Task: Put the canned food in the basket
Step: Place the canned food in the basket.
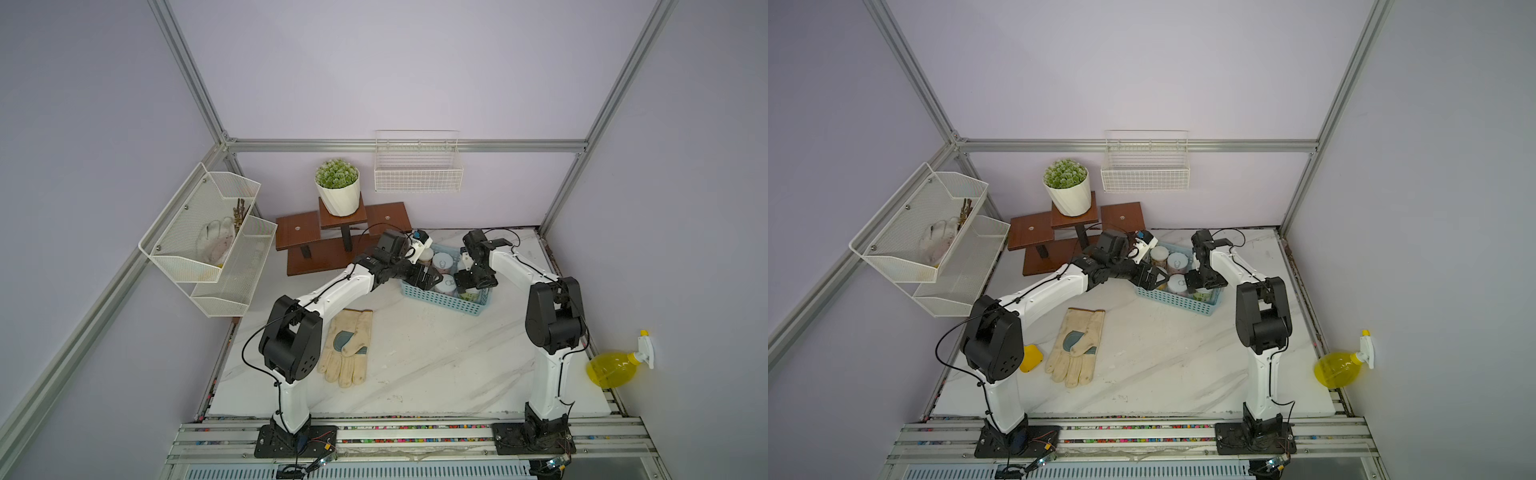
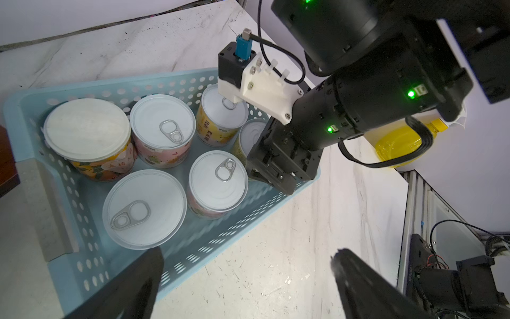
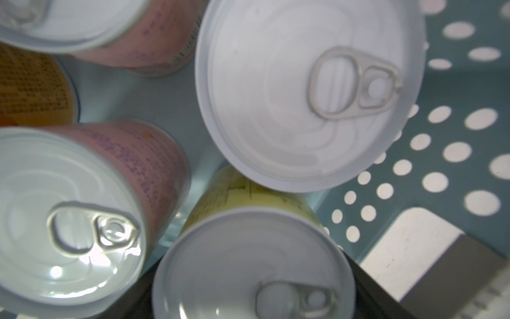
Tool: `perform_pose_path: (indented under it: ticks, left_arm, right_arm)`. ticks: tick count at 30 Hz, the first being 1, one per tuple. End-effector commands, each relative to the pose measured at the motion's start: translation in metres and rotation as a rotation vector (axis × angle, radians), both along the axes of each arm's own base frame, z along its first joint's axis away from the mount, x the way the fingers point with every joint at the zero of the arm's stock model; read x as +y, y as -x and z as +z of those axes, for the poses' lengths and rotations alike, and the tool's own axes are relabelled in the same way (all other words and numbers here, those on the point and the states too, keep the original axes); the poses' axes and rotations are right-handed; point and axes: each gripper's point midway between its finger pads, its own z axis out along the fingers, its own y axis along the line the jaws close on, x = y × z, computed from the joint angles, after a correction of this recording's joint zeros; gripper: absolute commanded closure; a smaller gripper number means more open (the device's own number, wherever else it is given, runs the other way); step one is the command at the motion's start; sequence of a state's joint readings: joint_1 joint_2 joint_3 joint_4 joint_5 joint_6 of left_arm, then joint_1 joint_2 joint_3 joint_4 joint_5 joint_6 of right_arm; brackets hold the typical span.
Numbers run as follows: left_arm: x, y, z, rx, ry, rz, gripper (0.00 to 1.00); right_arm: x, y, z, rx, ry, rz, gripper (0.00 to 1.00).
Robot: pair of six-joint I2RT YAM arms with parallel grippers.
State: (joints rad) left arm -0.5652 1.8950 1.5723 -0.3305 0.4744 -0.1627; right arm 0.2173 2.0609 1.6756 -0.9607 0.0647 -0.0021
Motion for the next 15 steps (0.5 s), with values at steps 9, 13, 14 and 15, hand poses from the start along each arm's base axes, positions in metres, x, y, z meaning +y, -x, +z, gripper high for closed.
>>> perform_pose_path:
  ticks: [9, 13, 14, 15]
  left_arm:
    - [0.002, -0.001, 0.035, -0.084, 0.03, -0.005, 0.0]
    - [0.007, -0.002, 0.04, -0.099, 0.023, 0.022, 0.0]
    - [0.01, -0.003, 0.043, -0.109, 0.017, 0.04, 0.0]
    - [0.014, -0.004, 0.047, -0.12, 0.01, 0.062, 0.0]
  right_arm:
    - [-0.015, -0.001, 0.009, -0.015, 0.044, -0.052, 0.06]
    - [-0.012, 0.0, 0.034, -0.072, 0.007, -0.071, 0.07]
    - [-0.011, 0.001, 0.043, -0.09, -0.008, -0.078, 0.06]
    - [-0.01, 0.002, 0.05, -0.106, -0.022, -0.083, 0.06]
